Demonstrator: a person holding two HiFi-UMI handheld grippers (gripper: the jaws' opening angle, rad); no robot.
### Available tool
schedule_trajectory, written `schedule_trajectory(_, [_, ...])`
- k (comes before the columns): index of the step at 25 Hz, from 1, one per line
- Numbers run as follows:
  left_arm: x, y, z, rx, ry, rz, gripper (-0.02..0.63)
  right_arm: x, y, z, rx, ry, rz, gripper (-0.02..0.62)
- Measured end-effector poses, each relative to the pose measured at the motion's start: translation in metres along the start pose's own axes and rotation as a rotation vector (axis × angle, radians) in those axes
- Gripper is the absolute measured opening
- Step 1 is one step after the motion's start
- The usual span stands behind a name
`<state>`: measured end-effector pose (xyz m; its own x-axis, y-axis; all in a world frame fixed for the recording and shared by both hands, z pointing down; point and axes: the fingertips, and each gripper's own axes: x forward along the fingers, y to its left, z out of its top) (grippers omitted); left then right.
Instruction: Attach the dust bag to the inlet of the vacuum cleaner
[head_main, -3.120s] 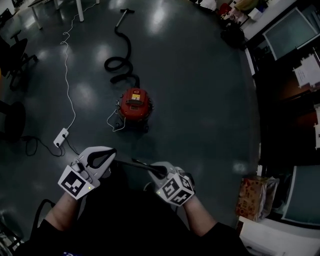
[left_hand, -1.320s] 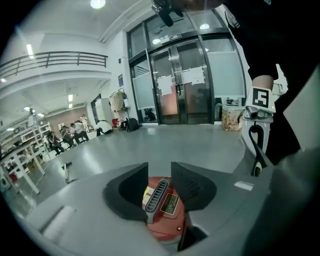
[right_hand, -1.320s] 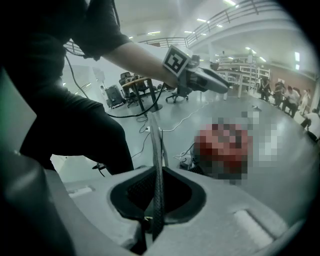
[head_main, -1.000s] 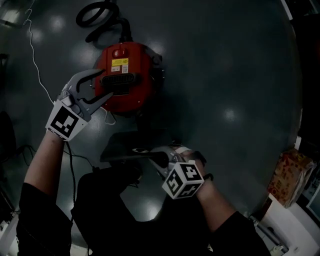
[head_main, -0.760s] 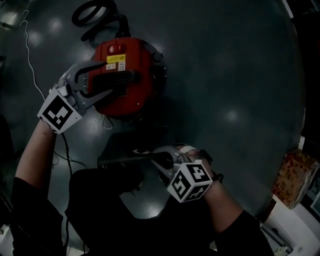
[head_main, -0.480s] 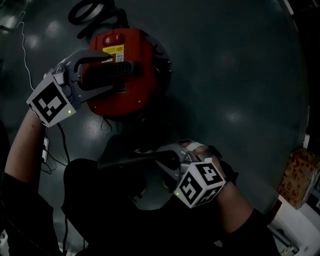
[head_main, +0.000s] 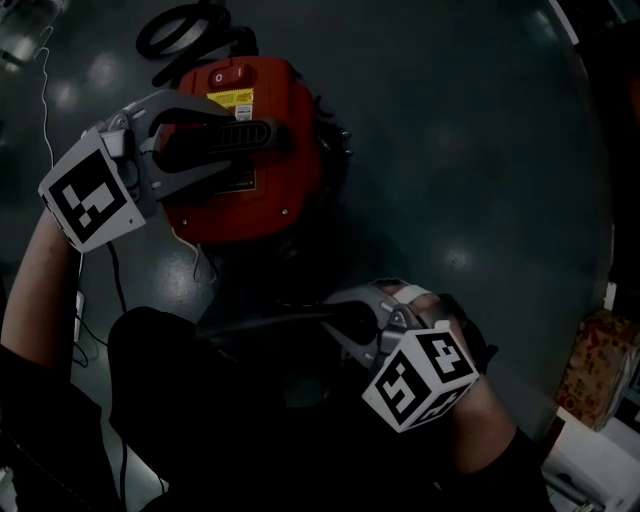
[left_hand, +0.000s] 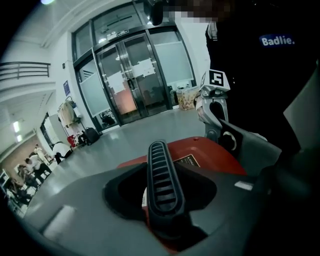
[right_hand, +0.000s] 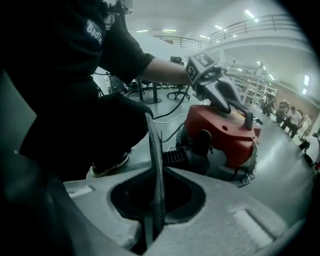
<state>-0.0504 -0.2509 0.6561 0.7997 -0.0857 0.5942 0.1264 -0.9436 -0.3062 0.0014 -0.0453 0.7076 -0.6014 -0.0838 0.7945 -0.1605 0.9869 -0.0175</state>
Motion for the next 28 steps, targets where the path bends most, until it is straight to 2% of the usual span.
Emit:
schedule_trajectory(4, [0.001, 0.001, 0.0, -0.008, -0.019, 0.032, 0.146, 0.001, -0.003, 0.0, 0.022, -0.007, -0.009, 0.025])
schedule_trajectory(12, [0.002, 0.003, 0.001, -0.034, -0.029, 0.069, 0.141, 0.004, -0.006, 0.002, -0.062, -0.004, -0.005, 0.028])
schedule_trajectory(19, [0.001, 0.003, 0.001, -0.076, -0.043, 0.101, 0.141, 0.0, -0.016, -0.008, -0.082, -0.046, 0.03, 0.031])
schedule_trajectory(25, [0.003, 0.005, 0.002, -0.082, -0.062, 0.132, 0.138, 0.008, -0.018, 0.005, -0.149, -0.029, 0.022, 0.041])
schedule_trajectory(28, [0.004, 0.006, 0.002, -0.071, -0.06, 0.145, 0.135, 0.009, -0.02, 0.006, -0.109, -0.041, 0.02, 0.046])
